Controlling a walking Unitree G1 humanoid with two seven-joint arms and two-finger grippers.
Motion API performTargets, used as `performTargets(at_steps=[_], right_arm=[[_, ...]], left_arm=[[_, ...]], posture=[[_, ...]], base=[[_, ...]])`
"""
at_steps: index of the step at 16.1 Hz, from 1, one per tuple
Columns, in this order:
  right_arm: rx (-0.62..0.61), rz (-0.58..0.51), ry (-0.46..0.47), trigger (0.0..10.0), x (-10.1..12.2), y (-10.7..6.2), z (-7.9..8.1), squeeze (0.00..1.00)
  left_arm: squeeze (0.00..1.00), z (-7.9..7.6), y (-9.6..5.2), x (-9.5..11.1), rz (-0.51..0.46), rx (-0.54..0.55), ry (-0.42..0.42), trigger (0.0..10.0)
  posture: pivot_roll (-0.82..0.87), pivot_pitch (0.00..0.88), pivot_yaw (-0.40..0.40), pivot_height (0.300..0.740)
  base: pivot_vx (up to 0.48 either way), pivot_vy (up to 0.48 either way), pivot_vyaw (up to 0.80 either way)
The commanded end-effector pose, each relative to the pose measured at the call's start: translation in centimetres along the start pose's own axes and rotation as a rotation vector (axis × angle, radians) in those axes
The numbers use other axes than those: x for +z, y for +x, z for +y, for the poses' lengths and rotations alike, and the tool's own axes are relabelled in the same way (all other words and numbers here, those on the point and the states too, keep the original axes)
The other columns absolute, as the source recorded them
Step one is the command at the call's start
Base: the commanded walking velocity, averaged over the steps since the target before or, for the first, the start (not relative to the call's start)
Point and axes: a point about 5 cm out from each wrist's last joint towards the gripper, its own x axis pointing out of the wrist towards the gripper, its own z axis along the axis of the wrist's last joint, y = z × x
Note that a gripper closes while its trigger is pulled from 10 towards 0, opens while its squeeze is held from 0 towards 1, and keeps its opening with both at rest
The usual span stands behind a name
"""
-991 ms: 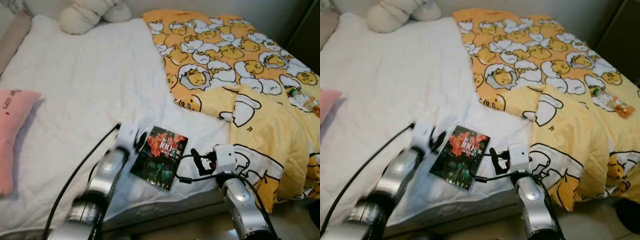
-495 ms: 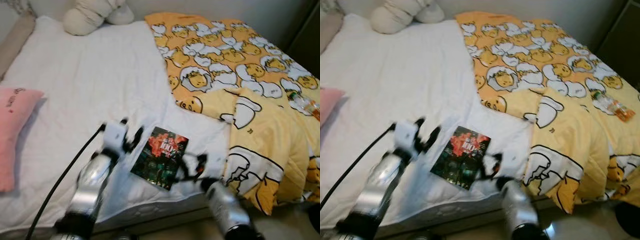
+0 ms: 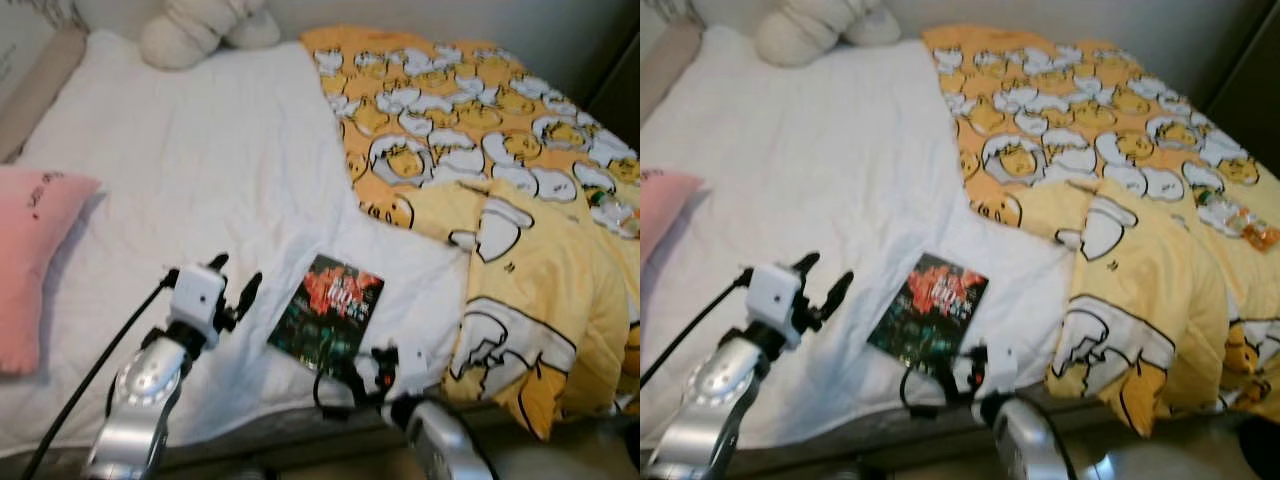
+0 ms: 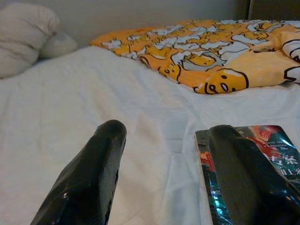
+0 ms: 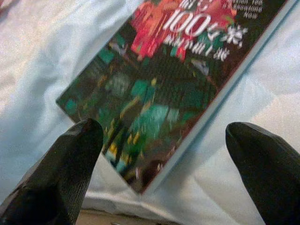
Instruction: Clean up the room
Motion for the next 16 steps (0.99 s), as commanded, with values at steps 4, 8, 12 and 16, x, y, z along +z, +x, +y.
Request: performTargets(at_steps=[4,8,12,16], right_arm=[[-0.018,-0.007,-0.138,10.0,-1.5,-1.0,1.0,0.0],[-0.051,-0.025,-0.008,10.0,-1.9,-0.3,1.6,0.0],[-0.096,-0.045,0.132,10.0,-1.5,0.9,1.9,0.0],[-0.06,-0.023,0.205,10.0,-0.9,2.5,3.0,0.0]], left_arm=[[0.0,-0.9,-0.5,1.0,-0.036,-0.045,0.113,10.0],[0.0,-0.5,-0.4,1.4,-0.038,-0.046,0.168,10.0],[0.0,-0.3,-1.1,1.6,-0.033,-0.065,0.226,10.0],[0.0,-0.4,-0.8,1.8,-0.041,-0.065,0.246,10.0]], posture=[[0.24,0.0,-0.001,0.74],[0.24,0.001,0.03,0.74],[0.26,0.023,0.05,0.74],[0.27,0.03,0.041,0.74]], base=[[0.0,0.0,0.0],[0.0,0.0,0.0],[0.0,0.0,0.0],[0.0,0.0,0.0]])
